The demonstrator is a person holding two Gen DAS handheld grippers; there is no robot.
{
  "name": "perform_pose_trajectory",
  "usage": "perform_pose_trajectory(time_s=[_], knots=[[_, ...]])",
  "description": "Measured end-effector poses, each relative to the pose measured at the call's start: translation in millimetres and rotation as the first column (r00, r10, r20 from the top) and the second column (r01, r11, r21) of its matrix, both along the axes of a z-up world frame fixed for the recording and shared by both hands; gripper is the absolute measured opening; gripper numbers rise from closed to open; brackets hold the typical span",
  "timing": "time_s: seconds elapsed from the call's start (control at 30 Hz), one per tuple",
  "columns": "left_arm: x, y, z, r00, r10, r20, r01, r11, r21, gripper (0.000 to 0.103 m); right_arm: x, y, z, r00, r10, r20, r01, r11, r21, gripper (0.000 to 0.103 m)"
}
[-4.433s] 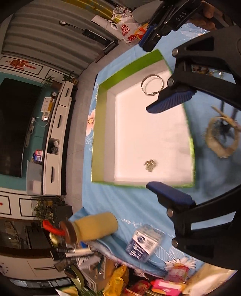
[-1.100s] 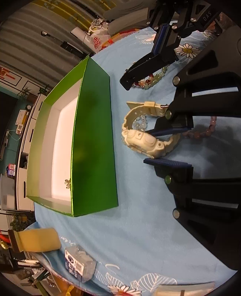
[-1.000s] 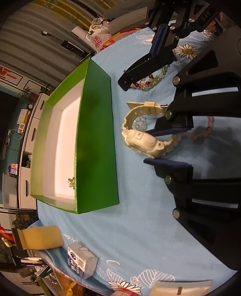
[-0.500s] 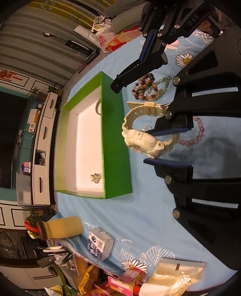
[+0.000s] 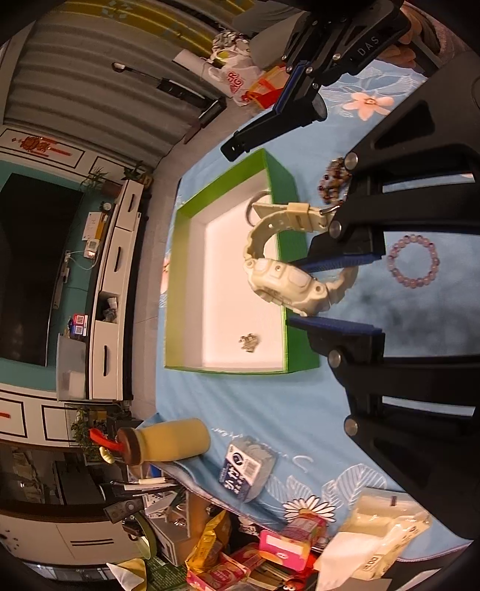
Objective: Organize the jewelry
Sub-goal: 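Lower both watches into the green box and open both grippers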
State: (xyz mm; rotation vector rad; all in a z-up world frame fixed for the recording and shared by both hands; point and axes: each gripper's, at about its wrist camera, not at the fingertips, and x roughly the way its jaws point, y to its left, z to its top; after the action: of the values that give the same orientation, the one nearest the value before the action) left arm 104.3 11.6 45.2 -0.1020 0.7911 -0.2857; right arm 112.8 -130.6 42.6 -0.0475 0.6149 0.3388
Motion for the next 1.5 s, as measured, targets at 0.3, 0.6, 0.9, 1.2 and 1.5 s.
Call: perform_pose_trajectory(time_s=[0.3,0.6,0.9,1.2,1.5], knots=[[39.5,-0.4,3.7,1.000,0.022,-0.003,-0.022,1.000,-0.013,0.023,33.5,-2.5,11.3,0.999,-0.021,0.041,0.021,1.000,0.009,0.005],[73.9,-11.5,-7.3,1.000,0.024,-0.021,-0.024,1.000,0.007,0.023,67.1,3.5,2.2,0.999,-0.019,0.029,0.019,1.000,0.007,0.005],[97.2,-30.6,-23.8,0.999,0.007,-0.049,-0.004,0.999,0.046,0.024,98.2,5.8,-12.0,1.000,-0.020,-0.017,0.021,1.000,0.022,0.005],[118.1,-38.3,-42.2,0.995,-0.004,-0.096,0.010,0.998,0.064,0.024,120.5,7.8,-30.6,0.997,-0.024,-0.075,0.027,0.999,0.039,0.005],[126.8,-39.0,-51.0,0.993,0.003,-0.120,0.007,0.997,0.082,0.024,131.2,11.5,-44.3,0.992,-0.024,-0.120,0.028,0.999,0.033,0.005]])
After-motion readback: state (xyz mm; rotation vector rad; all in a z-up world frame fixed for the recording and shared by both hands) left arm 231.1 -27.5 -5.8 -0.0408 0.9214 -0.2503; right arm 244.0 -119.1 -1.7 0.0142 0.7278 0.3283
